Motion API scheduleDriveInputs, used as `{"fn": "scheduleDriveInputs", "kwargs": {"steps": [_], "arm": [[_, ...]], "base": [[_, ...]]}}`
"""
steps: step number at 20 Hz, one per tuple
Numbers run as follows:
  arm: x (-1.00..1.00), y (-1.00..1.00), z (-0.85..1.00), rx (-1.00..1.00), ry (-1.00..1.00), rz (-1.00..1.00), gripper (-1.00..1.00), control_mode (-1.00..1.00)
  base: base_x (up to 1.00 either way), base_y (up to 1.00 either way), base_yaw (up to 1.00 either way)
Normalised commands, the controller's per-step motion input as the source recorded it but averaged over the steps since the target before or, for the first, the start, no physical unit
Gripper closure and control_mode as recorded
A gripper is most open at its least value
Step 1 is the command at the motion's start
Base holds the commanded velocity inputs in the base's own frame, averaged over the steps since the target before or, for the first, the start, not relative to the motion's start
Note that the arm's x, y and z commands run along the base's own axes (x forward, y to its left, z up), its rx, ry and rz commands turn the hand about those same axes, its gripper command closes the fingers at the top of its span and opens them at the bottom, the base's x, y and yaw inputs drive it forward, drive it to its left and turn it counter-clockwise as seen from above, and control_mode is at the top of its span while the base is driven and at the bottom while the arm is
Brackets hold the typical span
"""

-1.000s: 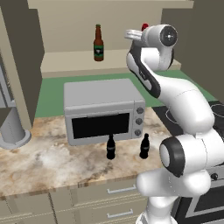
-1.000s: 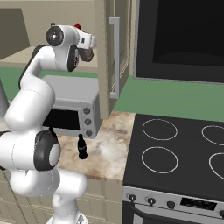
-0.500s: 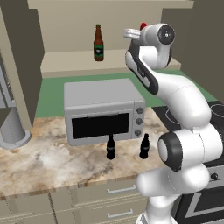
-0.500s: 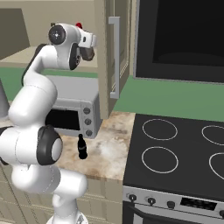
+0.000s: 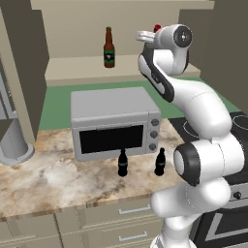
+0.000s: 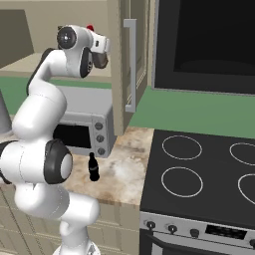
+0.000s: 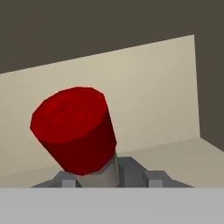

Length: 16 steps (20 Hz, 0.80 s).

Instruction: Sort all alcoholic drinks to one cabinet, and non-alcoholic drinks to the other.

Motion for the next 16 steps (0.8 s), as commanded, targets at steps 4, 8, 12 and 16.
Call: {"fn": "scheduleDriveInputs", "kwargs": {"steps": [4,8,12,16], "arm": [[0.29,0.00,-0.08,0.00,0.00,0.00,-1.00,-1.00],[0.33,0.00,-0.03,0.00,0.00,0.00,-1.00,-1.00],[0.24,0.00,-0.01,0.00,0.00,0.00,-1.00,-1.00],[0.05,0.00,0.00,0.00,0.00,0.00,-1.00,-1.00]], "base": [[0.00,0.00,0.00],[0.00,0.00,0.00],[0.00,0.00,0.00],[0.00,0.00,0.00]]}}
